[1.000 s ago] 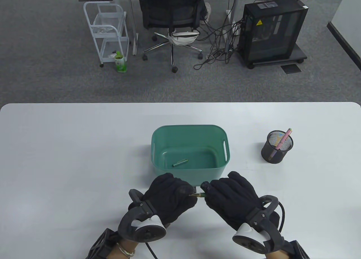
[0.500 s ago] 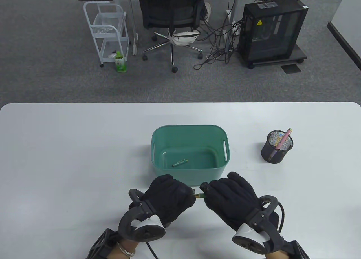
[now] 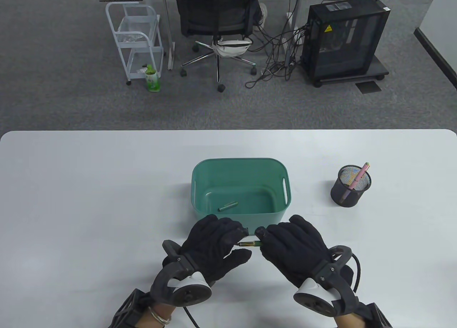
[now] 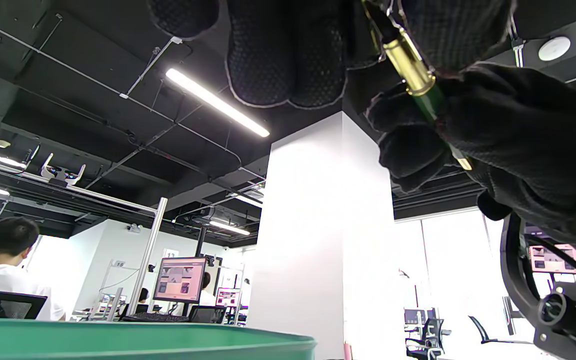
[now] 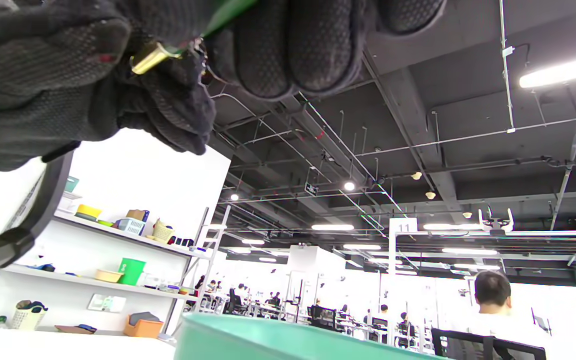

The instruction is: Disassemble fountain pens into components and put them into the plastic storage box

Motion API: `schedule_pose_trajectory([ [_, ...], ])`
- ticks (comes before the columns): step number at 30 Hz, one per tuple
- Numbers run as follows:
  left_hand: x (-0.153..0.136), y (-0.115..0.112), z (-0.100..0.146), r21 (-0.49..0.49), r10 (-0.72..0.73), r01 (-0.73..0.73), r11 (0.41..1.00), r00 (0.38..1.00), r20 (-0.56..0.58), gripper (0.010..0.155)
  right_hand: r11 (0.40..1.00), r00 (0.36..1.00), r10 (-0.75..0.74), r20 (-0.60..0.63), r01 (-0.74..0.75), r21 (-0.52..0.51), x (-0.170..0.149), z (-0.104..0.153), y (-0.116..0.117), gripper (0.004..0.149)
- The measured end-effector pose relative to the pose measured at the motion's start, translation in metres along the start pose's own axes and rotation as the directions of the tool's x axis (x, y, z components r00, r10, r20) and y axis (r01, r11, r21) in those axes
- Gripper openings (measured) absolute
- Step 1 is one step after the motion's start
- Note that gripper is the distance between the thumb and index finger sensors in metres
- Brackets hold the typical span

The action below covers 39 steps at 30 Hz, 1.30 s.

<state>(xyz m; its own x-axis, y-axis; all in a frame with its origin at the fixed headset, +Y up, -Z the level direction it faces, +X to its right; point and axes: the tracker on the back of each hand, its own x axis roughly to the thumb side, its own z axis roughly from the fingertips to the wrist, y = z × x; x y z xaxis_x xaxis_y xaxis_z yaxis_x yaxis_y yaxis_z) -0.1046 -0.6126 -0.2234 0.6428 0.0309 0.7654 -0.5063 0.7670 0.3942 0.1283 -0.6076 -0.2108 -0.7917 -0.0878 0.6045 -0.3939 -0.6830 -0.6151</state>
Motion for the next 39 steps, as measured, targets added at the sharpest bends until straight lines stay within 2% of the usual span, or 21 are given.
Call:
schedule_pose_trajectory([
  [13,0.0007,-0.0026,-0.0006,-0.013,-0.012,0.012,1.0,1.0,-0.001,0.044,1.0,1.0,0.005,0.007,-0.005,0.004,0.0002,0.0005,0.0009,0.044],
  [39,-0.0031,-0.0023,-0.0002,-0.004,0.037,-0.037,0.999,0.999,0.002,0.051,1.0,0.999,0.011,0.036,-0.01,-0.009,0.0057,0.0017,0.0005,0.044],
])
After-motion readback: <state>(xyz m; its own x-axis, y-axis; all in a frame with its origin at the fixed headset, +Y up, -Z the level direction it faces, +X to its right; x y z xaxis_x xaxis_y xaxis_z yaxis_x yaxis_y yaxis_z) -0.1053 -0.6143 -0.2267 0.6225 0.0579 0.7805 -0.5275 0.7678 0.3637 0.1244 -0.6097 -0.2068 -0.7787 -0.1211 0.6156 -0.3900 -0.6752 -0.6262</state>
